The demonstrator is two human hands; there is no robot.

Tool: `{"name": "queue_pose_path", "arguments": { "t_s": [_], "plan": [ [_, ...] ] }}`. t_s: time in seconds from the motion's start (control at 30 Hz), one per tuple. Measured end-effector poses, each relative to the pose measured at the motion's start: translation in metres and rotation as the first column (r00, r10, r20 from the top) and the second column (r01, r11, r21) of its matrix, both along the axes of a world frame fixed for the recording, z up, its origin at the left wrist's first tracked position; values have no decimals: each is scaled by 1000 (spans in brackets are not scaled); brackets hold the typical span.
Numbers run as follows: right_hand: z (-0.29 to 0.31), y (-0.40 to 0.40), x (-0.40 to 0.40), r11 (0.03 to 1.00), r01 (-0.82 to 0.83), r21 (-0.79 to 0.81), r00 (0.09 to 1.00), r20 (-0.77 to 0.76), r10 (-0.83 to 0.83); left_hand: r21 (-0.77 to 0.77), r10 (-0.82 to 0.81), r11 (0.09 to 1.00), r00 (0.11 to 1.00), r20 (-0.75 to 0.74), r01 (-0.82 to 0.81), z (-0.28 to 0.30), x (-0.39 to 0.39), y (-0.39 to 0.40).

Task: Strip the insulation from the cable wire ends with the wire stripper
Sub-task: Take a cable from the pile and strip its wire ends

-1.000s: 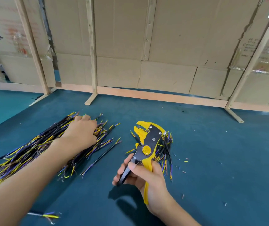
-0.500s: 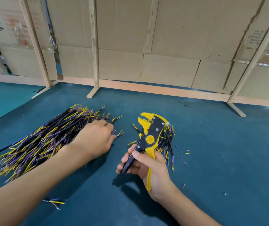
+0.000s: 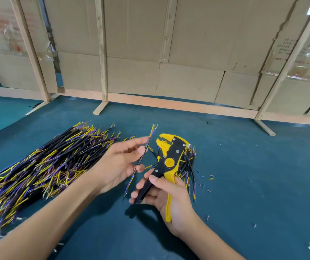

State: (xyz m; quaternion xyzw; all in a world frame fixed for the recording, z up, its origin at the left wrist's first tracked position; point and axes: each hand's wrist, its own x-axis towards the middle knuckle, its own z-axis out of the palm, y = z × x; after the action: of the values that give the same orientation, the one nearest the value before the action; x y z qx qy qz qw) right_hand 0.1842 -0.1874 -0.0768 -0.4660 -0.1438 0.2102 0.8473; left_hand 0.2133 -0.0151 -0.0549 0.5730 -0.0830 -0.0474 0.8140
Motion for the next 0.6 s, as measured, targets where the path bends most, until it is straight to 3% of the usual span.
{"name": "queue_pose_path", "arguments": {
  "t_s": [0.07,0.23,0.3,0.47,0.6],
  "plan": [
    [0,-1,1,1000,-30,-7,999,26,30,-40,-82,996,996,-27,81,-4,-1,-4],
    [-3,-1,3,999,-46,-8,998,41,46,-182,-80,982,991,-111,59,-14,-5,-9],
    [-5,-1,3,998,-58,-18,997,57,59,-170,-90,983,985,-145,65,-16,-8,-10],
    [-3,1,1,997,-63,-34,997,38,65,-155,110,981,992,-59,-118,-14,-10,-12],
    [0,0,0,999,-35,-24,999,-19,34,-25,220,975,973,64,-219,-15,-14,-16]
  ]
}}
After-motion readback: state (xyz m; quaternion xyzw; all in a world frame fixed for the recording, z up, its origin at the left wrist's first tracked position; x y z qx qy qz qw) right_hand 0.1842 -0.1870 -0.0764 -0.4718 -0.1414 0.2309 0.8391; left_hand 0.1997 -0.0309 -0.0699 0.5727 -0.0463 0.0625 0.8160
